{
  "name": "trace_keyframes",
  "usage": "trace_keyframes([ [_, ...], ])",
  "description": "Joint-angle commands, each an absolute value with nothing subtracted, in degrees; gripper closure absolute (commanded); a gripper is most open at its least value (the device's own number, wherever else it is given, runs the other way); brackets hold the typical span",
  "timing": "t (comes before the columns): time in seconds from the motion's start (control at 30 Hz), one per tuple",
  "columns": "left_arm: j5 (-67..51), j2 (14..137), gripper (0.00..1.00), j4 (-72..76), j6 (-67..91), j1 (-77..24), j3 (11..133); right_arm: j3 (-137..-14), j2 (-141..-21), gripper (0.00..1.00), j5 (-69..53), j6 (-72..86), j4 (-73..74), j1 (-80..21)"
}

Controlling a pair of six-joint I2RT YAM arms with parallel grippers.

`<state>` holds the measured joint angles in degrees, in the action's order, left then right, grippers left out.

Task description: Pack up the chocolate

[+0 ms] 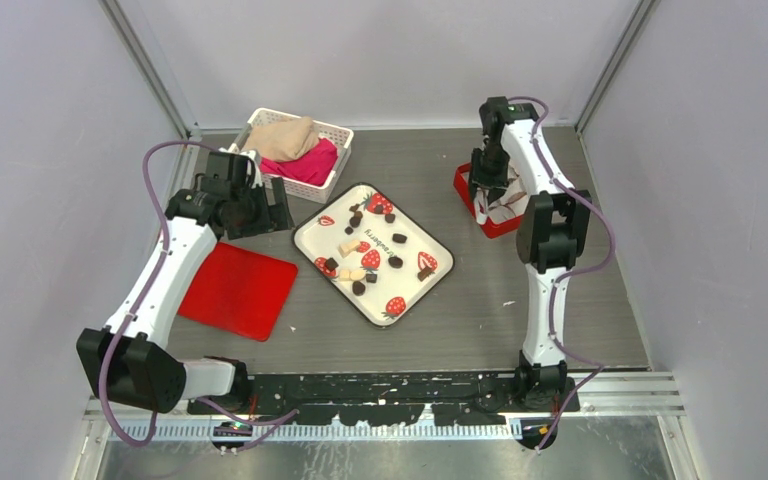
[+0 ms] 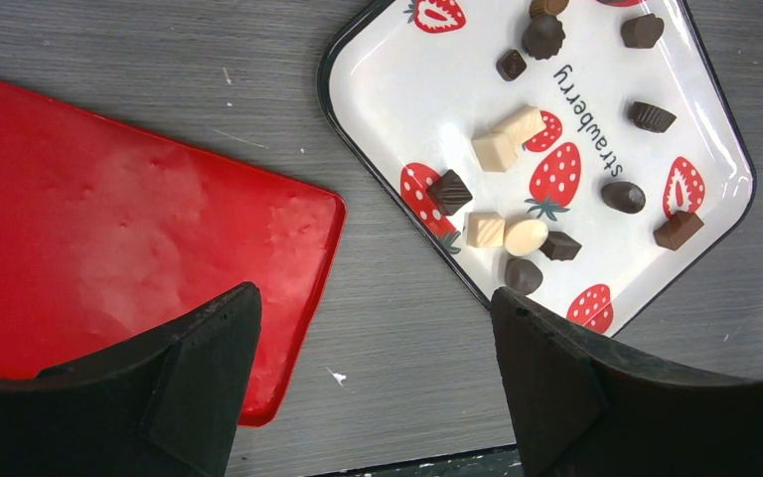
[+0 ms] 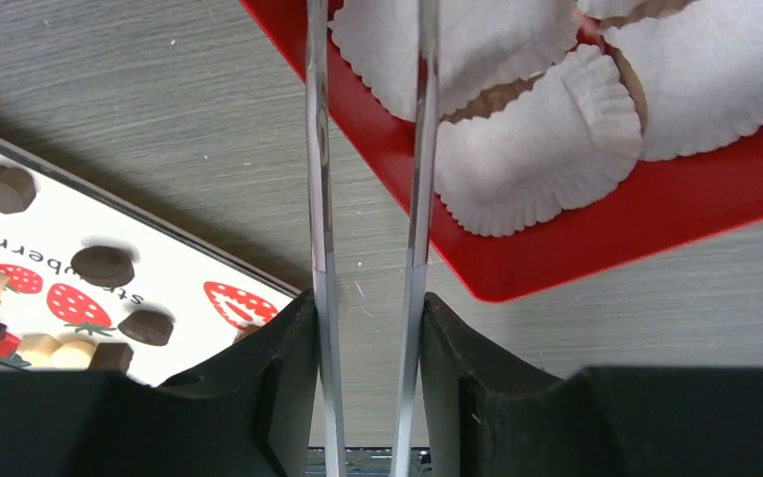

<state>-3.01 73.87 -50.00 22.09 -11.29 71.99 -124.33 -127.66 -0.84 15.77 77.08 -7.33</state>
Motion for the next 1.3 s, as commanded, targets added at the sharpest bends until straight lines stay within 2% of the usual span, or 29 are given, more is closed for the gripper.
trace_keyframes([
  [0.0,-2.4,73.9,0.14,-48.7,22.5,-11.4,74.4,-126.1,-127.4,0.99,-5.0,14.9,76.1,-8.0],
  [0.83,-3.9,73.4,0.14,-47.8,24.5,-11.4,73.7,-125.4,-124.3,0.99,-8.3,14.9,76.7,-11.6],
  [0.97,-4.2,72.8,0.14,-47.6,24.8,-11.5,73.0,-126.0,-125.4,0.90,-8.8,14.9,77.6,-10.9],
  [1.07,-4.1,72.3,0.14,-47.6,25.0,-11.4,72.5,-125.8,-125.9,0.77,-9.1,14.9,78.0,-10.8],
  [1.27,-3.9,71.3,0.14,-47.7,25.1,-11.4,71.9,-125.9,-125.6,0.64,-9.2,15.2,77.1,-10.8],
])
